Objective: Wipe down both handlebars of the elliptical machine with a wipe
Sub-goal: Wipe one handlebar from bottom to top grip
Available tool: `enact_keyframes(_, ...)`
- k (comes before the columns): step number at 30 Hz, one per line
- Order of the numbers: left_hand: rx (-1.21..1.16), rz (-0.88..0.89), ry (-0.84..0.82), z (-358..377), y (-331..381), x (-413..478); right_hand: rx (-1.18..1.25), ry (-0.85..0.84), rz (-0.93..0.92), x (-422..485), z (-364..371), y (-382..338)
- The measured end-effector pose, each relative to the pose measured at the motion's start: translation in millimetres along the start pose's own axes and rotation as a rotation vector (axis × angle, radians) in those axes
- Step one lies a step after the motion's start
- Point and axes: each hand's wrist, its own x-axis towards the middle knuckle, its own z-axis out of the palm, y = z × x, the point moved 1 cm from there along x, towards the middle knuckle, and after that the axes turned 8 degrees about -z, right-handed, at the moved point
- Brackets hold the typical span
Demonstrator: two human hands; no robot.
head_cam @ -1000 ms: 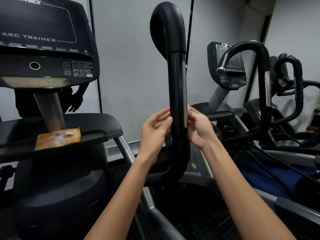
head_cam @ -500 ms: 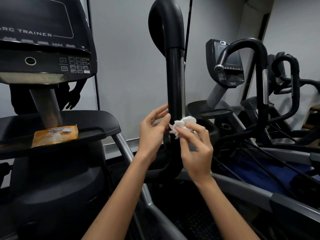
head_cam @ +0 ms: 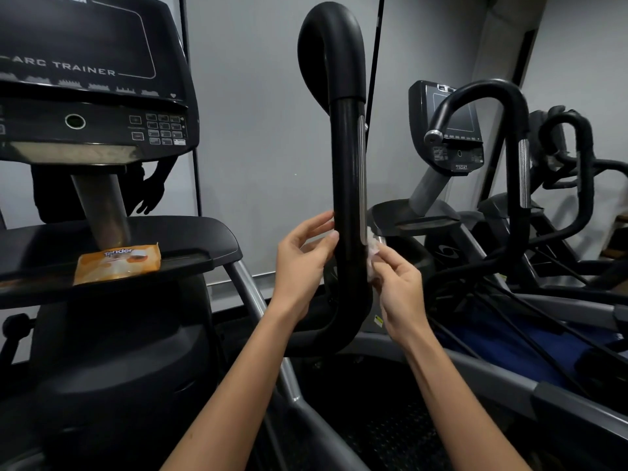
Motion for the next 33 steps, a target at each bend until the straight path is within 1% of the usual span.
enact_keyframes(1, -0.017, -0.003, 0.012, -0.1, -0.5, -1.2, -0.015, 0.030, -0.049, -3.2, -0.7, -1.9)
enact_keyframes(2, -0.033, -0.007, 0.024, 0.2, -0.6, -2.0, -0.071, 0.046, -0.137, -4.8, -1.8, -4.6)
enact_keyframes(4, -0.059, -0.012, 0.037, 0.5, 0.2, -3.5, -0.236, 0.017, -0.391, -8.1, 0.0, -14.8)
enact_keyframes(6, -0.093, -0.009, 0.032, 0.6, 2.5, -5.6, -0.372, -0.028, -0.582, -6.3, 4.9, -23.7)
enact_keyframes(9, -0.084, 0.003, 0.016, -0.1, 6.1, -8.2, -0.553, -0.025, -0.753, 1.1, 12.9, -33.5)
enact_keyframes(11, -0.054, 0.007, 0.018, -2.0, 6.5, -8.8, -0.622, -0.013, -0.826, 1.6, 14.3, -39.0)
enact_keyframes(13, -0.040, 0.018, 0.023, -4.3, 7.1, -9.7, -0.581, -0.022, -0.801, -2.2, 14.1, -42.1)
enact_keyframes(17, 0.027, 0.079, -0.003, -5.4, 8.0, -13.7, -0.351, -0.156, -0.608, -8.7, 15.5, -42.0)
enact_keyframes(19, 0.036, 0.090, 0.025, -7.0, 7.8, -12.2, -0.205, -0.200, -0.526, -10.9, 12.9, -41.8)
enact_keyframes(20, 0.060, 0.106, 0.064, -8.3, 7.0, -10.1, -0.160, -0.204, -0.507, -11.9, 10.5, -41.4)
enact_keyframes(21, 0.109, 0.134, 0.114, -9.2, 6.4, -7.2, -0.142, -0.190, -0.503, -12.5, 8.5, -41.2)
enact_keyframes(23, 0.228, 0.198, 0.200, -8.9, 6.2, -1.9, -0.173, -0.113, -0.520, -11.0, 4.1, -39.6)
enact_keyframes(25, 0.266, 0.240, 0.239, -3.1, 8.2, 0.7, -0.244, -0.034, -0.546, -5.7, 1.7, -39.4)
enact_keyframes(27, 0.280, 0.270, 0.232, 4.1, 10.4, 0.6, -0.290, 0.005, -0.557, 1.1, 1.8, -40.1)
enact_keyframes(30, 0.283, 0.278, 0.204, 7.5, 10.4, -7.7, -0.280, 0.001, -0.540, 6.6, 9.2, -41.2)
enact_keyframes(33, 0.262, 0.276, 0.105, 3.1, 3.0, -19.3, -0.221, -0.036, -0.501, 6.1, 16.8, -42.7)
